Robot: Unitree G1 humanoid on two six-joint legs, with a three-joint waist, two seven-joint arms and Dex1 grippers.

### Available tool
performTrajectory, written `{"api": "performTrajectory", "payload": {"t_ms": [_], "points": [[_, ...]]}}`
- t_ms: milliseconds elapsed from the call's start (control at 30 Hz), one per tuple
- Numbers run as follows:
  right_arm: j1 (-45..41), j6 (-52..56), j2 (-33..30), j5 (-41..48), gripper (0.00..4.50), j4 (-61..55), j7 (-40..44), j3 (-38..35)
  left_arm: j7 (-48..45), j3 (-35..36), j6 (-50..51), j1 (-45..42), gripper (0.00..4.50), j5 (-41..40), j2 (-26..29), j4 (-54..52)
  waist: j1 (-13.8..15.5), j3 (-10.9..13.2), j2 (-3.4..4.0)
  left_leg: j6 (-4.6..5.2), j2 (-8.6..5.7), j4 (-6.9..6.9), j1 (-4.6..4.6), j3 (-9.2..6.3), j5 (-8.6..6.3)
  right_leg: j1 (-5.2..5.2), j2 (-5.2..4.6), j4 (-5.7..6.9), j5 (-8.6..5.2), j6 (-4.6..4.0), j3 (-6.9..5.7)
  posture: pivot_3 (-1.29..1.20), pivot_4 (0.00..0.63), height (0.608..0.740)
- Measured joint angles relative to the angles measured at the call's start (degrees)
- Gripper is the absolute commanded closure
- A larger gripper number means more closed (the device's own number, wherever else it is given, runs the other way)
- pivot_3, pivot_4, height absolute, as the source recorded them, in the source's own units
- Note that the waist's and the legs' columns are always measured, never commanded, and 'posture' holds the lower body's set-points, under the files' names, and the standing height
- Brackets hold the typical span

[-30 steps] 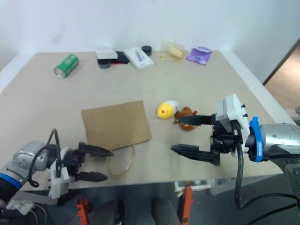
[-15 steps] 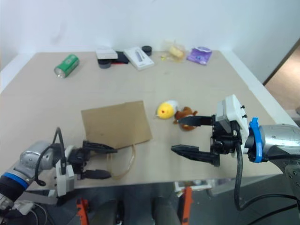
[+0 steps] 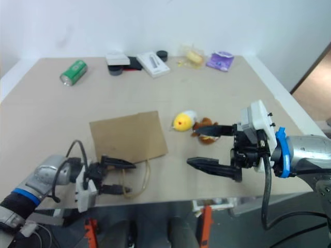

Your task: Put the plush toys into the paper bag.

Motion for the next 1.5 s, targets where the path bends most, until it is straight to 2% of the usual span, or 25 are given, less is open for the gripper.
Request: {"api": "performTrajectory", "payload": {"t_ms": [167, 367, 533, 633, 700, 800, 833, 867, 900, 1267, 1500], "points": [[-0.2, 0.4, 0.0, 1.6, 0.0, 0.0, -1.0, 0.0, 1.0, 0.0, 4.5, -0.6, 4.41, 0.6, -0.8, -1.0, 0.0, 0.0, 0.0, 0.0, 0.0, 0.0, 0.0, -0.01, 0.0, -0.01, 0.01, 0.0, 0.03, 0.06, 0.01, 0.0, 0.15, 0.74], [-0.6, 0.4, 0.0, 2.0, 0.0, 0.0, -1.3, 0.0, 1.8, 1.0, 8.5, -0.7, 4.47, 0.0, -1.2, -2.7, 0.0, 0.0, 0.0, 0.01, 0.0, 0.0, 0.0, -0.01, 0.01, 0.0, 0.0, 0.0, 0.03, 0.04, 0.02, 0.0, 0.15, 0.74], [0.3, 0.4, 3.5, 1.9, 0.0, -0.6, -4.6, 2.1, 6.2, 6.3, 17.2, -0.9, 4.47, -5.0, -4.7, -5.5, 0.0, 0.0, -0.06, 0.03, 0.01, 0.02, -0.03, -0.06, 0.02, 0.02, 0.02, 0.0, 0.1, 0.17, 0.01, 0.0, 0.15, 0.74], [1.7, -0.2, 8.8, -0.7, 0.87, -1.0, -8.3, 6.5, 9.3, 9.5, 23.2, -1.7, 4.5, -7.7, -7.0, -10.0, -0.1, 0.0, -0.07, 0.03, 0.01, 0.04, -0.03, -0.05, 0.02, 0.01, 0.05, -0.01, 0.18, 0.31, 0.04, 0.0, 0.15, 0.74], [1.6, -1.7, 13.3, -5.7, 1.86, -0.7, -12.1, 11.1, 10.7, 11.2, 26.6, -1.4, 4.5, -8.6, -8.1, -12.2, -0.3, -0.1, -0.09, 0.03, 0.02, 0.03, -0.01, -0.04, 0.02, 0.0, 0.1, 0.0, 0.18, 0.32, 0.06, 0.0, 0.15, 0.74], [-1.7, -4.7, 24.5, -15.0, 3.31, 4.0, -20.0, 19.8, 11.8, 12.1, 30.0, -0.3, 4.5, -8.7, -9.2, -14.5, -0.9, -0.1, -0.1, 0.05, 0.06, 0.05, -0.01, -0.05, 0.04, -0.03, 0.23, 0.0, 0.23, 0.23, 0.15, 0.0, 0.15, 0.74], [-2.4, -5.2, 25.7, -16.3, 3.81, 5.0, -21.1, 21.1, 11.8, 12.1, 30.2, -0.1, 4.5, -8.6, -9.3, -14.6, -0.9, -0.1, -0.1, 0.05, 0.07, 0.06, -0.02, -0.06, 0.04, -0.04, 0.24, 0.0, 0.24, 0.19, 0.16, 0.0, 0.15, 0.74], [-4.1, -5.9, 28.4, -19.1, 4.23, 7.2, -22.8, 23.0, 11.8, 12.2, 30.3, 0.7, 4.5, -8.5, -9.4, -14.7, -1.0, -0.1, -0.11, 0.09, 0.07, 0.04, -0.02, -0.05, 0.07, -0.04, 0.26, 0.0, 0.21, 0.15, 0.18, 0.0, 0.15, 0.74], [-6.2, -7.1, 31.5, -21.8, 4.42, 10.0, -24.4, 24.5, 11.8, 12.3, 30.4, 1.1, 4.5, -8.3, -9.7, -14.8, -1.0, -0.1, -0.16, 0.09, 0.12, 0.06, 0.0, -0.02, 0.07, -0.04, 0.32, 0.0, 0.23, 0.08, 0.22, 0.0, 0.15, 0.74], [-13.4, -15.4, 49.9, -35.6, 4.42, 29.2, -28.2, 34.1, 12.4, 13.8, 30.5, 1.7, 4.5, -8.3, -12.3, -14.9, -0.9, -0.1, -0.19, 0.13, 0.13, 0.0, -0.1, -0.01, 0.09, -0.12, 0.36, 0.0, 0.3, 0.2, 0.25, 0.0, 0.15, 0.74], [-16.5, -18.7, 54.5, -41.9, 4.42, 38.0, -31.1, 34.2, 14.5, 15.1, 33.7, 2.8, 4.5, -8.5, -14.6, -16.2, -0.9, -0.1, -0.2, 0.13, 0.13, 0.02, -0.13, 0.0, 0.1, -0.14, 0.35, 0.0, 0.32, 0.16, 0.24, 0.0, 0.15, 0.74]]}}
